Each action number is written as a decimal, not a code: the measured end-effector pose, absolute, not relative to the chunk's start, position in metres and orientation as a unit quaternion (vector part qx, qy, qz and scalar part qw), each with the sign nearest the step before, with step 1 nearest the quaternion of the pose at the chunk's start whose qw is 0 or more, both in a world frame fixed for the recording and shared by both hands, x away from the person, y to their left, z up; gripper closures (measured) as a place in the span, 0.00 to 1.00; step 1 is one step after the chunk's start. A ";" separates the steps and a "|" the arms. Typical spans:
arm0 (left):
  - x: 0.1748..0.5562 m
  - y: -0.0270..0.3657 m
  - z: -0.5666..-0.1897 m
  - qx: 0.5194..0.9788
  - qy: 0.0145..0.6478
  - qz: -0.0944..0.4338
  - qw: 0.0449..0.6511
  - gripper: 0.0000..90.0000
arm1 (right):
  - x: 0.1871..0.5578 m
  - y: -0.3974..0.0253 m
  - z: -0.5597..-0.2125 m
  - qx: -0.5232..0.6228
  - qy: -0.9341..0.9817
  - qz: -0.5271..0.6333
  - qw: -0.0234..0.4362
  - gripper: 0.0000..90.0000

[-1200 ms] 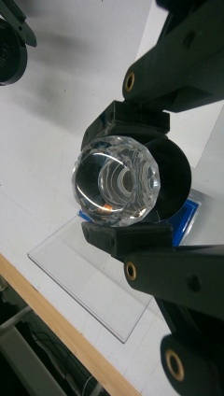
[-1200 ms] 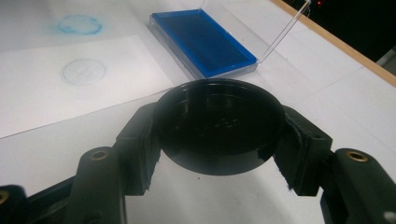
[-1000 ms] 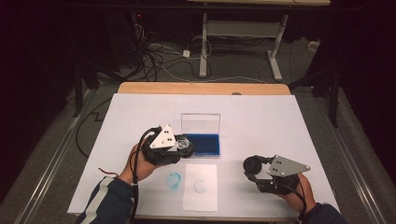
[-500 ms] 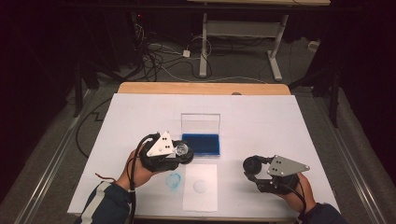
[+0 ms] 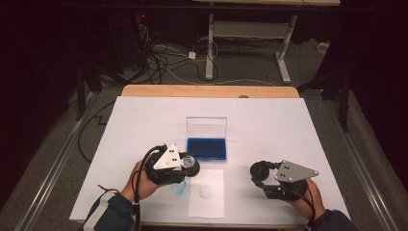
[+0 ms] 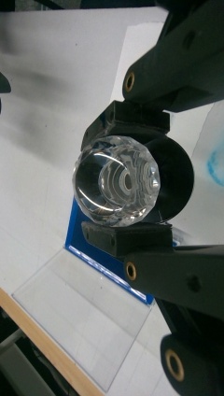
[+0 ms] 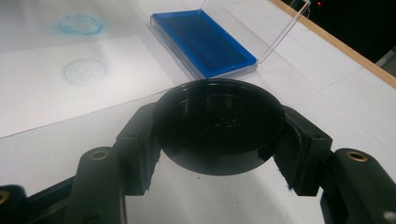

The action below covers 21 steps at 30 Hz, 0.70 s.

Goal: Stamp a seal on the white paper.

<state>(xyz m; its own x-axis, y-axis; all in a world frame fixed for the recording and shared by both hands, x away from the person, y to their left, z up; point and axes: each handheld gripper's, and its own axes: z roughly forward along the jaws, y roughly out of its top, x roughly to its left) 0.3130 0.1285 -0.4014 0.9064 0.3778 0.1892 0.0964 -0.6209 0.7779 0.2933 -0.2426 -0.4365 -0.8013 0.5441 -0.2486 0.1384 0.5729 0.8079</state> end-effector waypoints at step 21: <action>0.308 0.098 -0.426 0.901 0.100 0.132 0.401 0.60 | 0.290 -0.242 -0.438 0.195 0.857 0.411 0.244 0.43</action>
<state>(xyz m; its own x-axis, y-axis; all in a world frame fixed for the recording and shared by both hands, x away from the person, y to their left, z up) 0.3075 0.0976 -0.4258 0.9453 0.2859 0.1569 0.0747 -0.6580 0.7493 0.2897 -0.2423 -0.4377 -0.8053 0.5342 -0.2571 0.1335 0.5860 0.7993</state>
